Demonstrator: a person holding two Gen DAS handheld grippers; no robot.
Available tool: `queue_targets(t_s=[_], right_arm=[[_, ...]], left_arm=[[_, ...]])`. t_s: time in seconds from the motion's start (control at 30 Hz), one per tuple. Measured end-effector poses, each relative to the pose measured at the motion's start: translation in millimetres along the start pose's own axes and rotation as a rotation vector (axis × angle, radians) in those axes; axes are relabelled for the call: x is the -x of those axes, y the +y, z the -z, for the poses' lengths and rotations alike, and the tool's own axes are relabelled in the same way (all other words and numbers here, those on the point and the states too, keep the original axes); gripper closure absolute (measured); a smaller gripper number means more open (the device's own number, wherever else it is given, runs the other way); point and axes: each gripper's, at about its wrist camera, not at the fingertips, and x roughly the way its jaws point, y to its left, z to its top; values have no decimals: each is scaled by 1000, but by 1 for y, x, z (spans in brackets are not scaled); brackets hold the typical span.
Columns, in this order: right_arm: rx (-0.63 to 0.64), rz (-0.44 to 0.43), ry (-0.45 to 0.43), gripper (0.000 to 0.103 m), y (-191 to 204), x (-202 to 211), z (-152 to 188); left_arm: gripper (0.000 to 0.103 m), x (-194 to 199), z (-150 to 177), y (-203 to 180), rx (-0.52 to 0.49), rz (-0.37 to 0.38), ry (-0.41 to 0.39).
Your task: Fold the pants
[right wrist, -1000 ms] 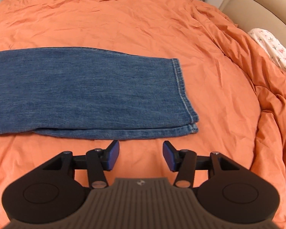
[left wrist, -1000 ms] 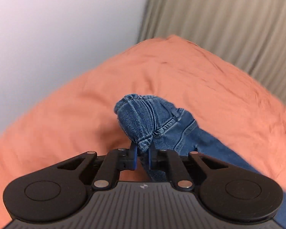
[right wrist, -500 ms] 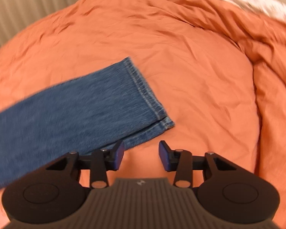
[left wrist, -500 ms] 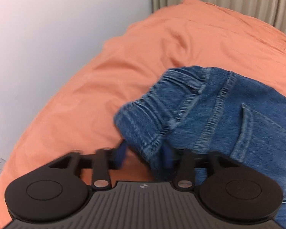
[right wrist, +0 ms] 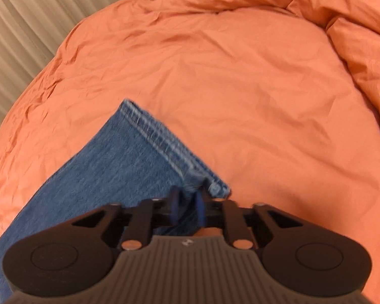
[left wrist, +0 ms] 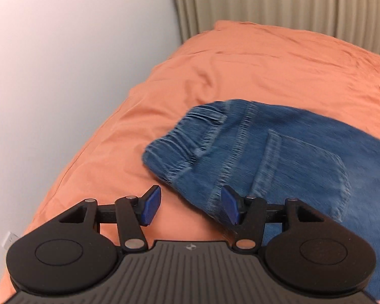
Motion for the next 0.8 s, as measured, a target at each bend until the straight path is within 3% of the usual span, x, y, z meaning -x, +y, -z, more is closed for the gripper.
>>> queue_targets(t_s=[0.17,0.27,0.4,0.47,0.57,0.8], right_arm=[[177,-22,-93,103,27,38,-6],[174,-49,-106,103,23,57,-9],[222,20,-36,103,11,28,3],[174,22,-29,103,1,16,6],[209,53,-19,103,5,2,12],[271,80,-11,103,12,-2,11]], left_arm=[[39,23,1,-18,-35,71,-8],[40,35,7,-30,-70,167,8],[49,49,17,-58,-160,283,40],[49,60,24,-71,-204,331,44],[49,78,40,-90,-280,406,44],[48,92,92,-137,-513,470,69]])
